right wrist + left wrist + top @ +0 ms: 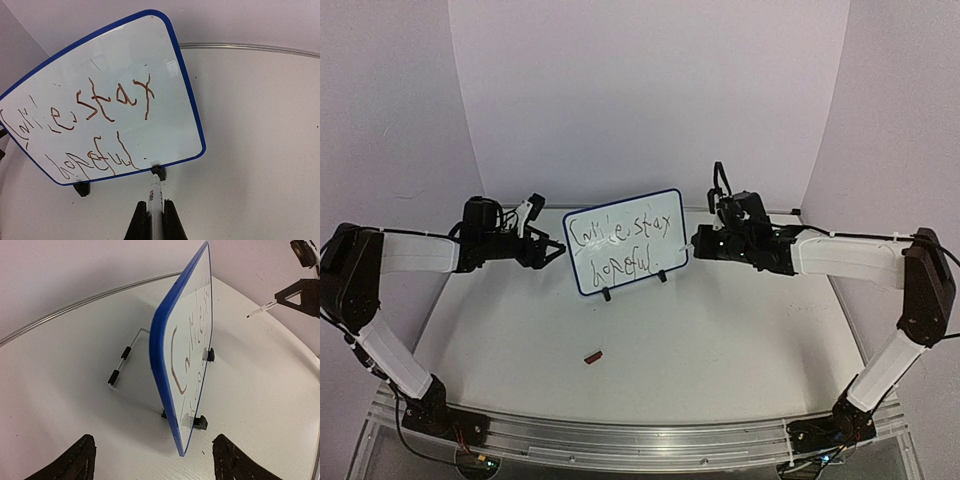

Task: Write a sentence on the whiteboard
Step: Place the whiteboard at the center of the board.

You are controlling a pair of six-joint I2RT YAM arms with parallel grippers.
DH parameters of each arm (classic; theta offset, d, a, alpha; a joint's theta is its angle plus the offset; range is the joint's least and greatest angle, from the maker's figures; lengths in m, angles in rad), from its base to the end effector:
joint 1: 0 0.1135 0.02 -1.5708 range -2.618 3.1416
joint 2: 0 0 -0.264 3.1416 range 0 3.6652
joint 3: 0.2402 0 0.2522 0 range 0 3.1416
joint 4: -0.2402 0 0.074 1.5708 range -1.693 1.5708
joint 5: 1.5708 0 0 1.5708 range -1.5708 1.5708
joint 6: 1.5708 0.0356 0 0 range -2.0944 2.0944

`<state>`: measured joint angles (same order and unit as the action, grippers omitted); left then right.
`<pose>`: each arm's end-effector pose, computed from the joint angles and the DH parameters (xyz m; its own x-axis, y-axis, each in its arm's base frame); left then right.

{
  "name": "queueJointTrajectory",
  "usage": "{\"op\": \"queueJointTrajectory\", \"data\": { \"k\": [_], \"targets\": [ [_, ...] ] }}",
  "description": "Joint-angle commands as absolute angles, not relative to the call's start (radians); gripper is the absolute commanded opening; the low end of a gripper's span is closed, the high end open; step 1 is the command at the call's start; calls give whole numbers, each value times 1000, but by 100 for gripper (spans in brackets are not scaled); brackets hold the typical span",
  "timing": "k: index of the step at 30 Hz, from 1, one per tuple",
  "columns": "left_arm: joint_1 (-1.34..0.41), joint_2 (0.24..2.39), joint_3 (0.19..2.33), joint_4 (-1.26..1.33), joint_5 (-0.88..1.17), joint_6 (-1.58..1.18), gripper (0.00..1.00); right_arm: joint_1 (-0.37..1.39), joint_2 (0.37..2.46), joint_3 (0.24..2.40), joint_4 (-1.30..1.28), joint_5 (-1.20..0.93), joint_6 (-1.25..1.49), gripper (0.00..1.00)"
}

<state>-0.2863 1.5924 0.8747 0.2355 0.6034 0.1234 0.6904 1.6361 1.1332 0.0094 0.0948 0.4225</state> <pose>0.3216 -0.1157 0.2136 -0.3535 0.2097 -0.9116 0.7641 0.6269 -0.1521 0.2929 0.2376 0.2596 -0.5667 0.0613 -0.8216 -0.3698 0.8722 0.3202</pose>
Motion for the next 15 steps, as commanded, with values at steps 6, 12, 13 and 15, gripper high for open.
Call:
{"op": "queueJointTrajectory", "data": {
  "k": [6,12,13,15],
  "targets": [
    [-371,1341,828,59,406,105,79,610,1554,1190,-89,-206,377,0],
    [-449,1219,747,14,383,-19,78,526,1578,1202,-103,-470,397,0],
    [-471,1196,736,-15,374,-32,78,513,1586,1207,-103,-524,402,0],
    [-526,1168,718,-81,327,-46,77,490,1609,1217,-104,-630,410,0]
  ]
}}
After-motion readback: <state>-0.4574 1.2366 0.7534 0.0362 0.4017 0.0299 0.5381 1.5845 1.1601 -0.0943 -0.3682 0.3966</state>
